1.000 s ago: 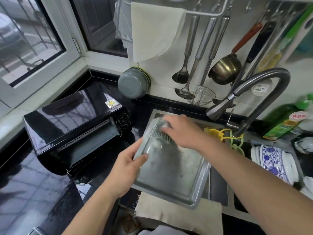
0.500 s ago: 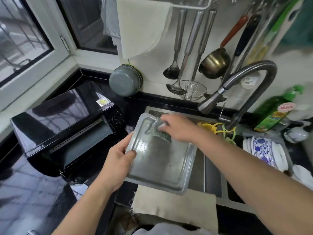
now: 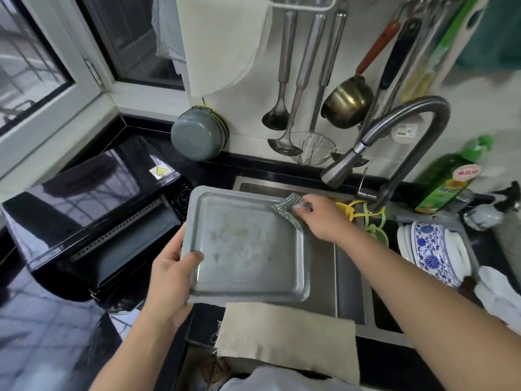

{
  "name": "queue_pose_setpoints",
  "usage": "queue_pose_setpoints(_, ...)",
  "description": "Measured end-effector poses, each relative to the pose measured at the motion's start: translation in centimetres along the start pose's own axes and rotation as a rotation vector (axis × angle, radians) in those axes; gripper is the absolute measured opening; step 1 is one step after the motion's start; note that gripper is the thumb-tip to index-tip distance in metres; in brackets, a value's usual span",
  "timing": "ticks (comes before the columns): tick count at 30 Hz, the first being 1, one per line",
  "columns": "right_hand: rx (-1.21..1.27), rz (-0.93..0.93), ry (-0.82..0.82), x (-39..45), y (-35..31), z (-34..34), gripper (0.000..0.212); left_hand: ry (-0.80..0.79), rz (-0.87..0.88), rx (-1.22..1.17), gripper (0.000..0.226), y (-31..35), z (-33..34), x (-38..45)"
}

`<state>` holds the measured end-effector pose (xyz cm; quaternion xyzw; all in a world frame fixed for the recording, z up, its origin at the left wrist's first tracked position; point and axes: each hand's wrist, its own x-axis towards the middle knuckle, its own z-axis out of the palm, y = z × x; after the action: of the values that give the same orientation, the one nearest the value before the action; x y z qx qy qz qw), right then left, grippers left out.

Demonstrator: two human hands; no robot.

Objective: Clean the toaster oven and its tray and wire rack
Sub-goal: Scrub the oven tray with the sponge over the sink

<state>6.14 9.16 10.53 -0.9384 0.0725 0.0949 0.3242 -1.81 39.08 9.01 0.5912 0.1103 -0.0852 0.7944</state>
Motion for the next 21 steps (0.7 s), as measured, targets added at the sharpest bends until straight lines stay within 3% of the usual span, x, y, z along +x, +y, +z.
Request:
queue_pose_setpoints(4, 0.376, 0.246, 0.116, -2.5, -0.7, 3.0, 0.016, 0.083, -0.013, -0.137, 0.074, -1.0, 1.3, 0.2)
queue_pose_setpoints(7, 0.424, 0.328, 0.132, -6.3, 0.4, 5.5, 0.012, 0.169, -0.017, -0.211, 0.073, -1.6, 1.6, 0.3)
queue_pose_setpoints(10, 0.425, 0.405, 0.049, -8.1, 2.0, 5.6, 0.011, 0.105, -0.057, -0.168, 0.073, -1.7, 1.7, -0.2)
queue_pose_setpoints(16, 0.351, 0.344, 0.218, -0.2, -0.6, 1.0, 0.019, -0.007, -0.082, -0.068, 0.074, -1.0, 2.6, -0.2)
queue_pose_setpoints(21, 0.400, 0.335, 0.103, -4.7, -0.1, 4.5, 0.014, 0.133, -0.024, -0.213, 0.074, -0.3, 2.3, 0.6)
